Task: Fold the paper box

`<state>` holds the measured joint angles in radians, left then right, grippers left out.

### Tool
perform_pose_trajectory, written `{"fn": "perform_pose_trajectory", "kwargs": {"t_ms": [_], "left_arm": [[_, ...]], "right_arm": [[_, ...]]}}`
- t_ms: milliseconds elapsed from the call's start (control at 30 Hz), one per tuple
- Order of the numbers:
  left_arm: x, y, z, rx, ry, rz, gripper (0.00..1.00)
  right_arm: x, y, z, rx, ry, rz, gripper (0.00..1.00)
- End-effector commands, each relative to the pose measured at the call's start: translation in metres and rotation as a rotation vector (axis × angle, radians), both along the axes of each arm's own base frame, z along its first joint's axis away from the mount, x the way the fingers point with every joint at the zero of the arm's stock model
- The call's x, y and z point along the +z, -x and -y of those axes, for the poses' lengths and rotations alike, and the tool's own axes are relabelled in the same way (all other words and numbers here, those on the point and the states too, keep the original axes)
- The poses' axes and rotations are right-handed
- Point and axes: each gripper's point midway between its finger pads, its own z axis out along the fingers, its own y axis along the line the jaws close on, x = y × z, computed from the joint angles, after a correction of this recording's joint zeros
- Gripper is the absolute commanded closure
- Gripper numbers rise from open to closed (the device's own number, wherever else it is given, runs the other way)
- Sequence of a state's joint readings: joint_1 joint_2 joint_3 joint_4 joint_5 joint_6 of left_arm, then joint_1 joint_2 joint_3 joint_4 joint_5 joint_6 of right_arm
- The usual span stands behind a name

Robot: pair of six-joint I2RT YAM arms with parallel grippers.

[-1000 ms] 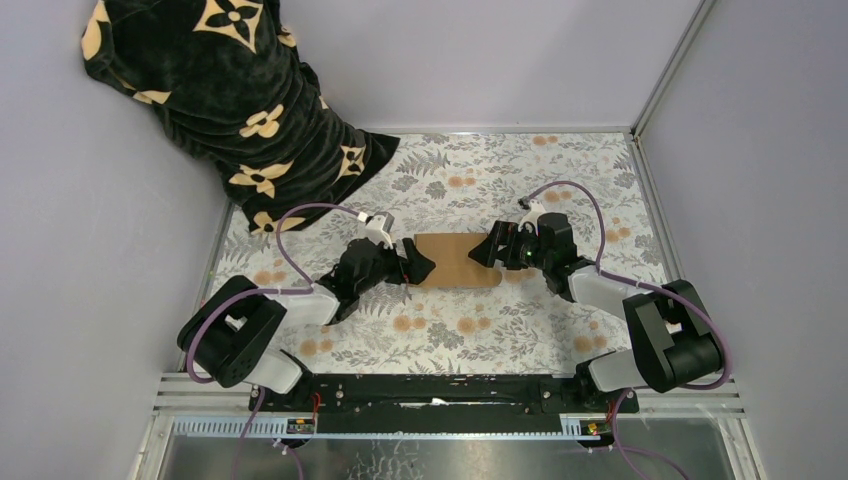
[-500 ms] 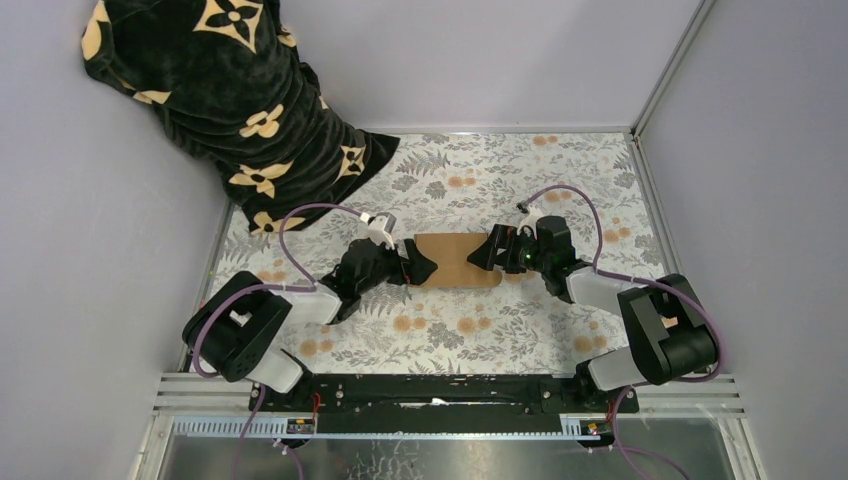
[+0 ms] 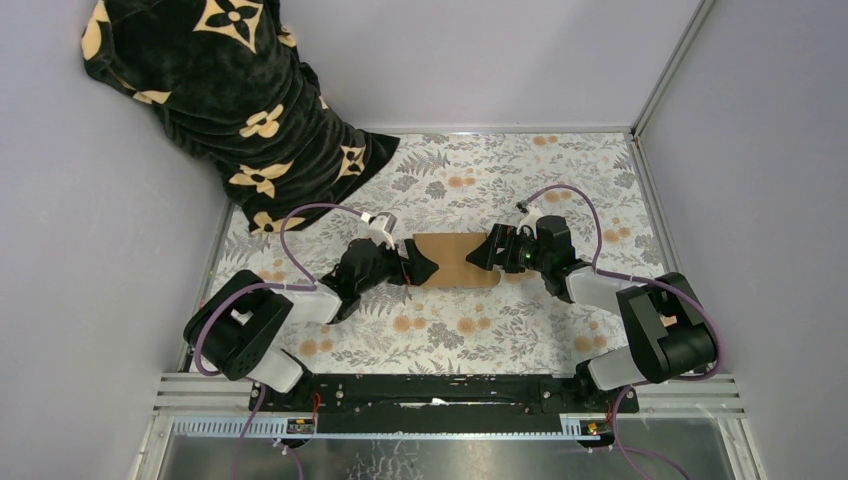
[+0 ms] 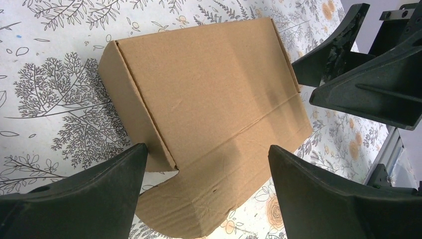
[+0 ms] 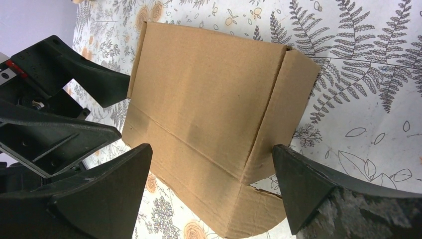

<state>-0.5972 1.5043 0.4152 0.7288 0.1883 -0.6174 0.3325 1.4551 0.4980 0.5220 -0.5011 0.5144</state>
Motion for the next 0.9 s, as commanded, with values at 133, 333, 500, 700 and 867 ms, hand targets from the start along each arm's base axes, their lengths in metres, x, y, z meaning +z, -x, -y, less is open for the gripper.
{"fn": "perform_pose_trajectory", "kwargs": {"t_ms": [133, 333, 500, 700, 867], "left_arm": [[0.028, -0.003, 0.007, -0.023, 0.076, 0.071, 0.01], [0.039, -0.002, 0.005, -0.023, 0.076, 0.083, 0.01], [0.046, 0.001, 0.002, -0.021, 0.072, 0.085, 0.01], [0.055, 0.005, -0.002, -0.016, 0.068, 0.094, 0.01], [0.059, 0.007, -0.004, -0.015, 0.062, 0.088, 0.01]], "right_arm": [[0.030, -0.002, -0.007, 0.033, -0.062, 0.078, 0.00], [0.042, 0.001, -0.006, 0.037, -0.063, 0.095, 0.00], [0.052, 0.003, -0.006, 0.042, -0.072, 0.107, 0.00], [0.063, 0.005, -0.007, 0.044, -0.086, 0.116, 0.00], [0.070, 0.007, -0.008, 0.050, -0.096, 0.104, 0.00]]}}
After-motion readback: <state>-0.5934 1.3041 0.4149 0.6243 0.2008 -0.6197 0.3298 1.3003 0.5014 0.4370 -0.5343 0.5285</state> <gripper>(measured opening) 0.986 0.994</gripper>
